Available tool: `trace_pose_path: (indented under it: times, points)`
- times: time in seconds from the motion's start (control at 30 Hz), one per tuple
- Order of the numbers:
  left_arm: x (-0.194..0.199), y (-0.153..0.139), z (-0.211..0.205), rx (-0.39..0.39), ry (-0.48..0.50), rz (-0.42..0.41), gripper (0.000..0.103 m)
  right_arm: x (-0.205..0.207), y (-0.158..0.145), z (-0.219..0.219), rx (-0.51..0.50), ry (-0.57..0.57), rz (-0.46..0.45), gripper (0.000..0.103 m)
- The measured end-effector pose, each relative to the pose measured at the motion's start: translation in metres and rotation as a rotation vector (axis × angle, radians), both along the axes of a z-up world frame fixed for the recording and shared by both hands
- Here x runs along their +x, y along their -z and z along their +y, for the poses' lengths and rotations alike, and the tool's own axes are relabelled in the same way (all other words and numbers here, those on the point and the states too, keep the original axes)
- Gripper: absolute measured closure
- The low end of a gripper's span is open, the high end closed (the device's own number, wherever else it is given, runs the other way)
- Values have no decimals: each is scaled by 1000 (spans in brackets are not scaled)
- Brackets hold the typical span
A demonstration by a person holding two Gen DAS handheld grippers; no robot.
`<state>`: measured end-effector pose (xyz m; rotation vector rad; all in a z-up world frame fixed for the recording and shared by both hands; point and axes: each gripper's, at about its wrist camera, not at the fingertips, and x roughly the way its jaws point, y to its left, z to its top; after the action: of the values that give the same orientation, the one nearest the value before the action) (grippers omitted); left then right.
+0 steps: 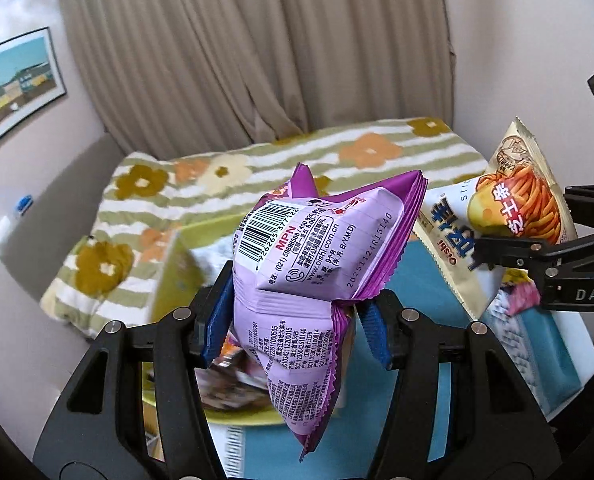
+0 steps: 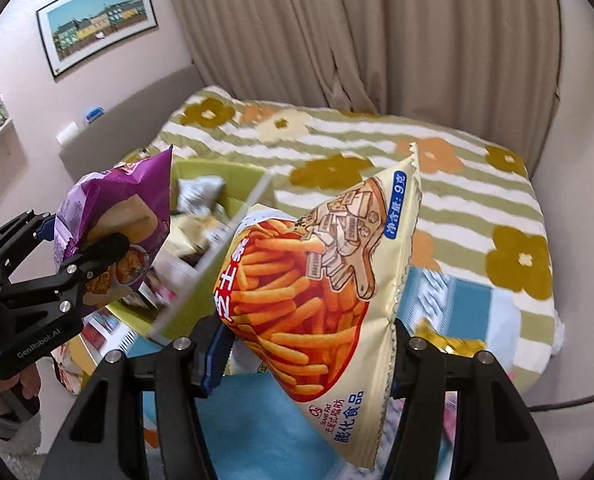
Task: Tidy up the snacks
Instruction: 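Carry the purple bag and fries-print bag into the cardboard box and release both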
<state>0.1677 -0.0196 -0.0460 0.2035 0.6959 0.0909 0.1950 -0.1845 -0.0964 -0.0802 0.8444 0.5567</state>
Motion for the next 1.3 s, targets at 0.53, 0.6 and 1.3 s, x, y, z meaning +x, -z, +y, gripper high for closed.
trace_pose_path:
  times: [0.53, 0.6, 1.3]
  points:
    - [104, 35, 153, -45, -13, 117, 47, 70, -4, 147, 48, 51, 27, 48]
    - [116, 44, 158, -59, 5, 137, 35, 80, 2, 159, 41, 66, 47, 48]
    - [124, 60, 214, -154, 57, 198, 0, 120, 27, 198, -28, 245, 156, 48]
